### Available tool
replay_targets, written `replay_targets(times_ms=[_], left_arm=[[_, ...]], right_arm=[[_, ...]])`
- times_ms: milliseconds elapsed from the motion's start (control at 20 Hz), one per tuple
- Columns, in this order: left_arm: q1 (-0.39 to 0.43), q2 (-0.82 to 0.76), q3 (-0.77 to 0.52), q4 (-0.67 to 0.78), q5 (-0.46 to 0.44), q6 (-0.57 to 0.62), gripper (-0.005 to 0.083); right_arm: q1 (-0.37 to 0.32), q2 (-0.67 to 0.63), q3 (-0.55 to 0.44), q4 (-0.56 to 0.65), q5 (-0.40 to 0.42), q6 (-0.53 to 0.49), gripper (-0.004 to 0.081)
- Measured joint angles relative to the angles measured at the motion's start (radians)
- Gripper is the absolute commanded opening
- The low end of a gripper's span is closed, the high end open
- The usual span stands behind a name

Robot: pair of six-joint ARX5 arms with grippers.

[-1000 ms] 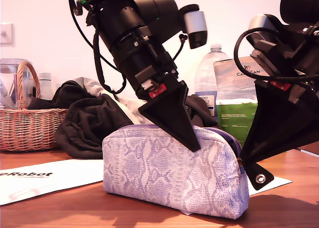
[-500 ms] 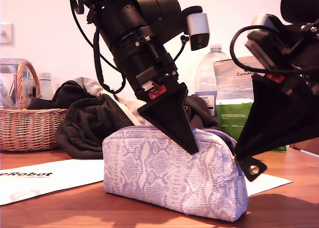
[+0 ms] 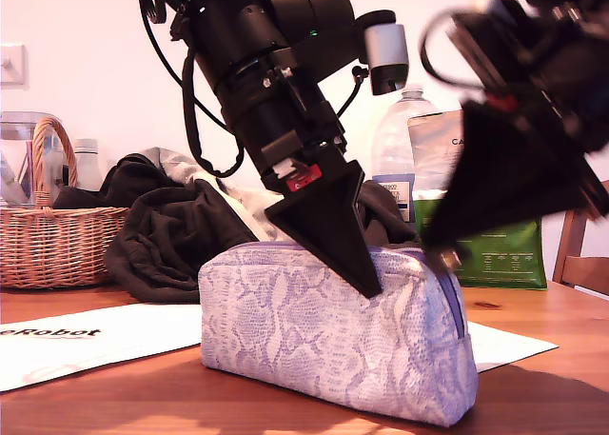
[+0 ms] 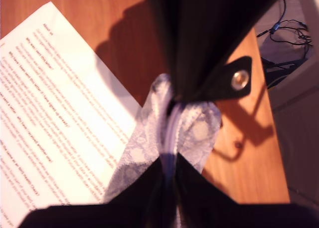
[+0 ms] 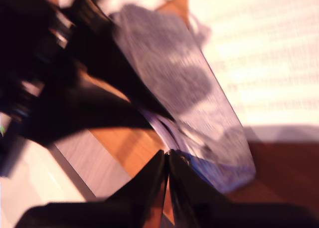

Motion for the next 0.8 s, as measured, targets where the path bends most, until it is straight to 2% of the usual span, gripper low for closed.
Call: replay_targets(times_ms=[150, 300, 400, 550, 650, 750, 800], left_arm=[[-0.001, 0.000, 0.000, 0.001, -0.001, 0.000, -0.0021], [-0.002, 0.000, 0.000, 0.006, -0.002, 0.000, -0.0021], [-0.008, 0.000, 0.000, 0.021, -0.007, -0.013, -0.0021], [-0.009, 0.000, 0.000, 0.037, -0.005, -0.027, -0.0021], [-0.008, 0.000, 0.000, 0.031, -0.006, -0.028, -0.0021], [-0.008, 0.000, 0.000, 0.021, -0.005, -0.028, -0.0021], [-0.006, 0.000, 0.000, 0.016, -0.005, -0.028, -0.0021]], right_arm=[[0.001, 0.000, 0.000, 0.008, -0.002, 0.024, -0.0013], [0.013, 0.000, 0.000, 0.077, 0.002, 0.069, -0.0013], [0.040, -0.004, 0.010, 0.114, -0.001, 0.079, -0.0013], [0.079, -0.009, 0.023, 0.124, 0.043, 0.079, -0.0013], [0.081, -0.009, 0.023, 0.123, 0.092, 0.056, 0.0039], [0.080, -0.009, 0.024, 0.103, 0.140, -0.015, 0.0107], [0.072, -0.009, 0.024, 0.077, 0.155, -0.051, 0.0113]])
